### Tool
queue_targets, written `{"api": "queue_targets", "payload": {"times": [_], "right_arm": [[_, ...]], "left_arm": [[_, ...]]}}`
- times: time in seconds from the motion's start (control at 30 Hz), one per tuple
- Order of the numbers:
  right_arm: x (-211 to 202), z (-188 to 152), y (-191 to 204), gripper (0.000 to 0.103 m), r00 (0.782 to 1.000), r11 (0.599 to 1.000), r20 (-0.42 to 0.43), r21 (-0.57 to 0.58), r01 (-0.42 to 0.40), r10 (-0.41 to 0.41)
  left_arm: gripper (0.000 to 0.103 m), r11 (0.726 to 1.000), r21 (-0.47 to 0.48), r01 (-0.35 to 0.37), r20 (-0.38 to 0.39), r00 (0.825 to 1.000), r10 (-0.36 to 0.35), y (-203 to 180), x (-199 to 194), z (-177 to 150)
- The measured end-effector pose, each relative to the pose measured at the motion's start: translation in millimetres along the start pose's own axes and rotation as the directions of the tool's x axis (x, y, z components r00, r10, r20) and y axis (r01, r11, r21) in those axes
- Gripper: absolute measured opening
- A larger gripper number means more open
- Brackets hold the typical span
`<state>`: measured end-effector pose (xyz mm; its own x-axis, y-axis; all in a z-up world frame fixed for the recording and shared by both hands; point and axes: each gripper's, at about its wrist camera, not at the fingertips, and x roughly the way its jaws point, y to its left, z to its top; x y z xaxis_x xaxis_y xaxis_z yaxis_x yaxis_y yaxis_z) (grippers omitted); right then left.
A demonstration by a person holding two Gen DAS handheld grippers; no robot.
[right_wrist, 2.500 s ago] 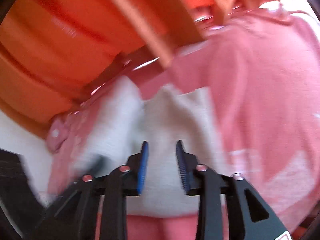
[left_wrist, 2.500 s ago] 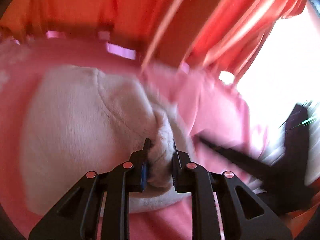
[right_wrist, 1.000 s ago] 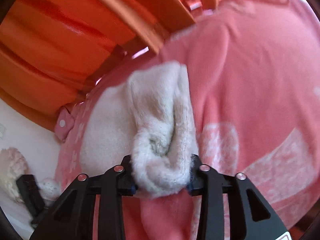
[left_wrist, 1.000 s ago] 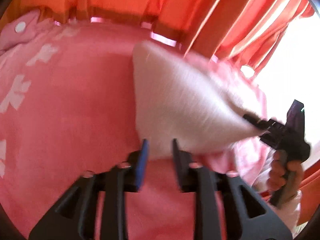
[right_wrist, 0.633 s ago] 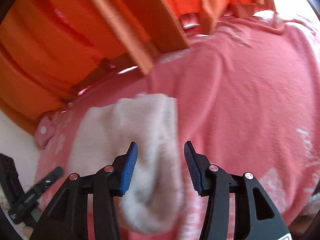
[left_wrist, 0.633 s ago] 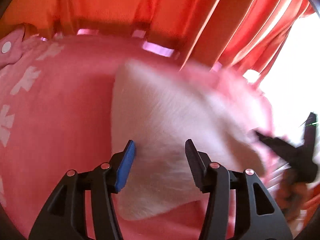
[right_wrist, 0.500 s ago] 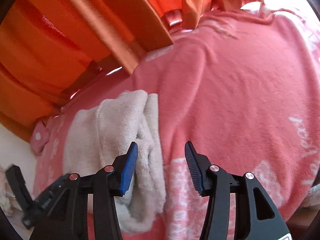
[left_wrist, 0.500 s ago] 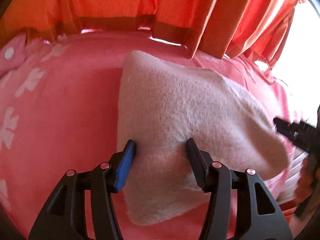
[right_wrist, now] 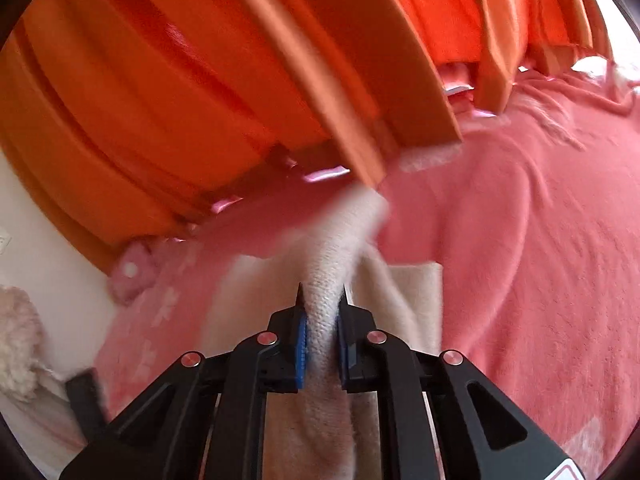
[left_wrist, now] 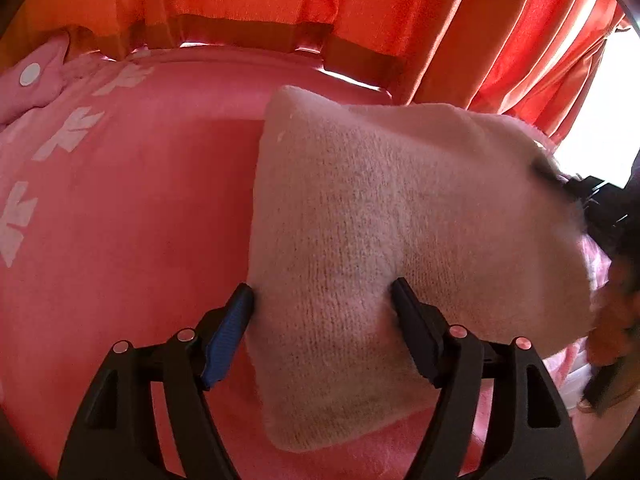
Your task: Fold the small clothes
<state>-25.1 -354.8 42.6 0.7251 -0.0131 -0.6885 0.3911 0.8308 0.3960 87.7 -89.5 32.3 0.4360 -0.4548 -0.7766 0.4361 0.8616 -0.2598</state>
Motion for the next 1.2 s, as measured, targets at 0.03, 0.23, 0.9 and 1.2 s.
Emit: {"api": "queue_targets", "payload": {"times": [0.03,0.23,0.9,1.2], "right_arm": [[32.5,-10.8,-15.7,0.009,0.994,0.999,-0.099,0.017,0.049,-0.047],[-22.6,-16.2,-6.2,0.011,0.999,0.998,0.039,0.057,-0.039,0.037],[-35.9,-78.2,-14.2,0.008,0.984,0.996,-0.163,-0.059,0.06,-0.069],[-53.5,-57.0,-30.4,0.061,0.999,0.999,-0.021,0.009,-0.033,0.033]], "left_arm": [[0.072,1.0,-0.005,0.007,-0.004,1.0,-0.007,0.1,1.7,-0.4],[0.072,1.0,-0.01,-0.001,-0.011,1.0,0.001,-0.1,2.4,-1.8],[0.073,0.998,-0.004,-0.058,-0.014,0.998,0.058,-8.6,0.9,-3.8],[0.091,0.969,-0.184,0.163,-0.002,0.986,-0.166,22.8,-15.4,2.8]]}}
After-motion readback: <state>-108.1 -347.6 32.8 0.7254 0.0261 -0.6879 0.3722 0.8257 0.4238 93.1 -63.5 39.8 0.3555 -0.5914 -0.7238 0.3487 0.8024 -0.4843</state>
